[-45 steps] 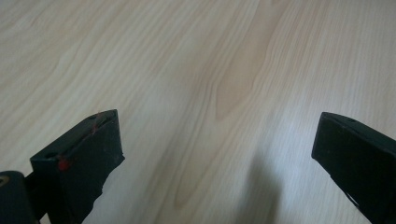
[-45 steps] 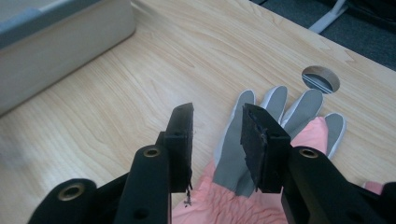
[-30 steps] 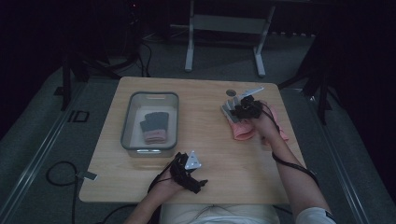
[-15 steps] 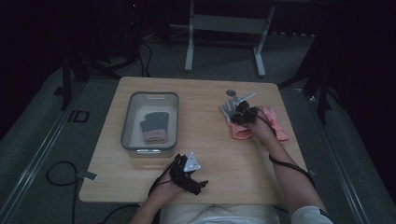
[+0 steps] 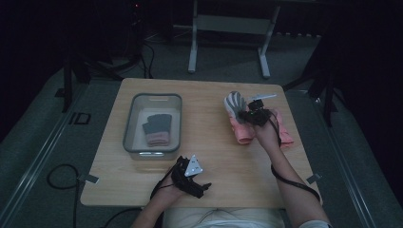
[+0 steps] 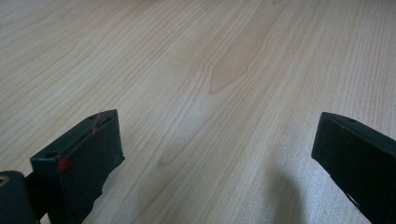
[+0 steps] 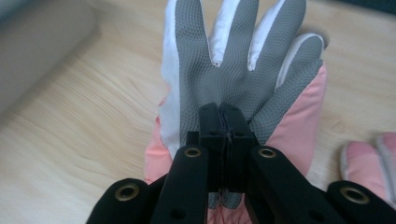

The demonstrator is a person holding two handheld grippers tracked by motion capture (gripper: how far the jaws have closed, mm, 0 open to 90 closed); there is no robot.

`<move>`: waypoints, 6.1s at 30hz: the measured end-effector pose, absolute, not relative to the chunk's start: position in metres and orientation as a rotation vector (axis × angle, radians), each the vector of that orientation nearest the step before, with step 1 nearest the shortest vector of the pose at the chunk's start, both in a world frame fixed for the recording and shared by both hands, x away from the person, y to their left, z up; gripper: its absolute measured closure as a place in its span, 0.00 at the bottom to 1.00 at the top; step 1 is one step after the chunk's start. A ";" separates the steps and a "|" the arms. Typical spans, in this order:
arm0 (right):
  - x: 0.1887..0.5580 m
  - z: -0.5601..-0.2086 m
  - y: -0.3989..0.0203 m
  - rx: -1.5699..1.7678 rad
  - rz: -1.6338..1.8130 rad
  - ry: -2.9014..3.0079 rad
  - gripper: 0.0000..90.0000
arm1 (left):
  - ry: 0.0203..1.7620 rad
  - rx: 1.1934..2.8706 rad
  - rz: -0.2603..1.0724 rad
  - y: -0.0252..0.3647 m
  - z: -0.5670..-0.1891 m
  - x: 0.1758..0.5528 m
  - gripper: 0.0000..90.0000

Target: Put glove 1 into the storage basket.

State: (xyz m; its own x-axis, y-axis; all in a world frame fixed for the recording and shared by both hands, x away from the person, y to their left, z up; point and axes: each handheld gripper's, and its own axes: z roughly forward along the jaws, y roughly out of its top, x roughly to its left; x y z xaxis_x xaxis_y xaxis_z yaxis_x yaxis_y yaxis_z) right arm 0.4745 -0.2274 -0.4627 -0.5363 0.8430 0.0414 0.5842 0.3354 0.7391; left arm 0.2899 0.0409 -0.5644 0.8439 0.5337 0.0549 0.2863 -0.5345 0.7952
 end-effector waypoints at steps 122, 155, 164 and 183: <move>0.382 -0.444 -0.316 1.555 0.861 1.910 0.97 | 0.578 2.120 0.420 0.045 -0.566 0.289 0.02; 0.398 -0.526 -0.301 1.571 0.755 2.005 0.93 | 0.546 2.168 0.429 0.040 -0.567 0.287 0.02; 0.394 -0.509 -0.302 1.418 0.749 2.110 0.81 | 0.553 2.171 0.421 0.041 -0.567 0.288 0.02; 0.403 -0.525 -0.301 1.263 0.612 2.245 0.81 | 0.549 2.170 0.424 0.041 -0.567 0.288 0.02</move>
State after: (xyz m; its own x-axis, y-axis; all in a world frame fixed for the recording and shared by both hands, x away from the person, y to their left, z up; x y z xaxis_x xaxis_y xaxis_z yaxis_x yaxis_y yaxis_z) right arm 0.4029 -0.3011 -0.5250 -0.4527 0.8701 -0.1948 0.6507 0.4717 0.5950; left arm 0.2877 0.0406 -0.5672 0.8472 0.5199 0.1094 0.2368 -0.5538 0.7982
